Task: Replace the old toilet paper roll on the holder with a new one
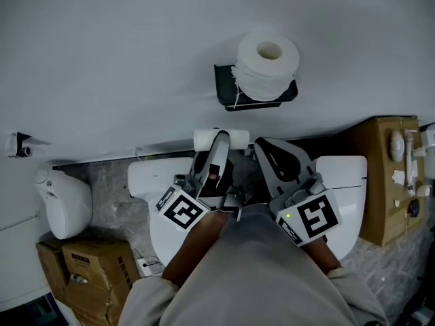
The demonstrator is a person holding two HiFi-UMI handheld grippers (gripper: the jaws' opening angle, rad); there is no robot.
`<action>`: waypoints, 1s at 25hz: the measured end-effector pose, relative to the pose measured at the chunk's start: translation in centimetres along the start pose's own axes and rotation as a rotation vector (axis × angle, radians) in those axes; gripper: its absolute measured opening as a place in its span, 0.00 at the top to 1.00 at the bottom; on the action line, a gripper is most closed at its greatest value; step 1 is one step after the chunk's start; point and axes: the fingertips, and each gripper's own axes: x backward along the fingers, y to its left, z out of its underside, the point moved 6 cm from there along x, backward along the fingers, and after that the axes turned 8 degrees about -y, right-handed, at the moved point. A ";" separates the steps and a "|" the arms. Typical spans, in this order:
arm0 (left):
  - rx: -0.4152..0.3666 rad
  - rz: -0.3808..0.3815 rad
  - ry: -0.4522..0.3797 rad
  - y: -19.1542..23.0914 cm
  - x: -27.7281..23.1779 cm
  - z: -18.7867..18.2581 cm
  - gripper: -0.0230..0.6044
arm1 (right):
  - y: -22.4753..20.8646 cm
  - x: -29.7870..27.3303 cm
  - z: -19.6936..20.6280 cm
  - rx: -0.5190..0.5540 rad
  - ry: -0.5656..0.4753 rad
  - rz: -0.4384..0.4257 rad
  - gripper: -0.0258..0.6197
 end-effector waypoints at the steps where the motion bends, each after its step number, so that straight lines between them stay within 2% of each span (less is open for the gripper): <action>1: 0.009 0.008 0.006 0.0 0.0 0.1 0.69 | -0.1 0.0 0.0 0.000 0.000 0.004 0.93; 5: 0.065 0.044 0.016 0.2 -0.2 0.6 0.69 | -0.7 0.0 -0.2 0.005 -0.005 0.028 0.93; 14: 0.060 0.084 -0.032 -0.1 0.0 0.3 0.69 | -3.6 -1.4 -1.6 0.087 -0.015 0.125 0.92; 16: 0.066 0.079 -0.023 0.0 0.0 0.4 0.69 | -4.2 -2.1 -2.0 0.096 -0.018 0.147 0.85; 19: 0.081 0.073 -0.028 0.4 0.1 0.6 0.69 | -5.3 -3.1 -2.3 0.109 -0.021 0.176 0.67; 25: 0.080 0.065 -0.046 0.4 0.3 0.7 0.69 | -7.1 -4.5 -2.9 0.116 -0.032 0.251 0.47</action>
